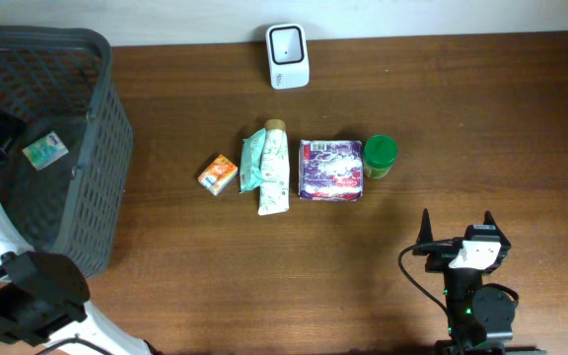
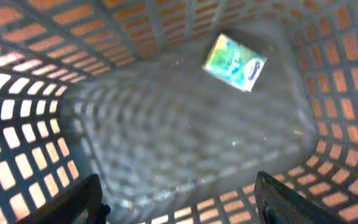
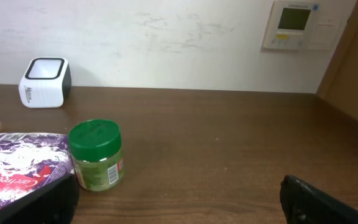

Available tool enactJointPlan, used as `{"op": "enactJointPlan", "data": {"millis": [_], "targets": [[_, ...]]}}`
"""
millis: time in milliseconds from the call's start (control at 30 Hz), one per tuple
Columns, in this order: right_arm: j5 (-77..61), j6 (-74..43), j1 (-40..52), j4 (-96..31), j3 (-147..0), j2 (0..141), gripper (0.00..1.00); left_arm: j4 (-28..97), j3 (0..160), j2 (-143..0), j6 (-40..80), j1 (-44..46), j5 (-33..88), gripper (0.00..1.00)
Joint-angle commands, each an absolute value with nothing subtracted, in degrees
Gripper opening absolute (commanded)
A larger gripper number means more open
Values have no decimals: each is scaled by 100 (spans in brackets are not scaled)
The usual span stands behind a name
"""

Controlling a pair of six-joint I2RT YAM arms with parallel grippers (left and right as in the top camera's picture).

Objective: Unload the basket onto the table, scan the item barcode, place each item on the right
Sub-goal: 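Return the left gripper into the basket over the green tissue pack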

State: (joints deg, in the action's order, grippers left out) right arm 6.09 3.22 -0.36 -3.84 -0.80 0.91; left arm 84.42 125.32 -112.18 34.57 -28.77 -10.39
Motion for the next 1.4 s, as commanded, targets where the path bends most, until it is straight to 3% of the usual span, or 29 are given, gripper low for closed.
{"op": "enactJointPlan", "data": {"millis": [0, 167, 333, 700, 800, 867, 967, 1267, 1367], "targets": [[620, 318, -78, -405, -34, 64, 98, 8294, 12355, -11166, 3557, -2906, -1184, 76], [620, 318, -78, -405, -32, 64, 99, 8429, 12206, -11181, 3555, -2904, -1186, 46], [620, 318, -78, -405, -34, 64, 98, 8442, 12191, -11251, 3557, -2906, -1188, 43], [620, 318, -78, -405, -32, 64, 98, 6934, 12175, -12440, 3555, -2893, -941, 51], [620, 318, -78, -405, -32, 64, 98, 6370, 12175, -12844, 3555, -2886, -355, 60], [620, 318, -78, -405, -32, 64, 98, 6071, 12175, -13074, 3557, -2877, -91, 75], [620, 318, -78, -405, -34, 64, 98, 5697, 12175, -13356, 3557, -2877, 434, 82], [620, 318, -78, -405, -32, 64, 98, 5494, 12175, -13694, 4327, -2851, 233, 75], [620, 318, -78, -405, -34, 64, 98, 5747, 12182, -13614, 4434, -2838, -270, 78]]}}
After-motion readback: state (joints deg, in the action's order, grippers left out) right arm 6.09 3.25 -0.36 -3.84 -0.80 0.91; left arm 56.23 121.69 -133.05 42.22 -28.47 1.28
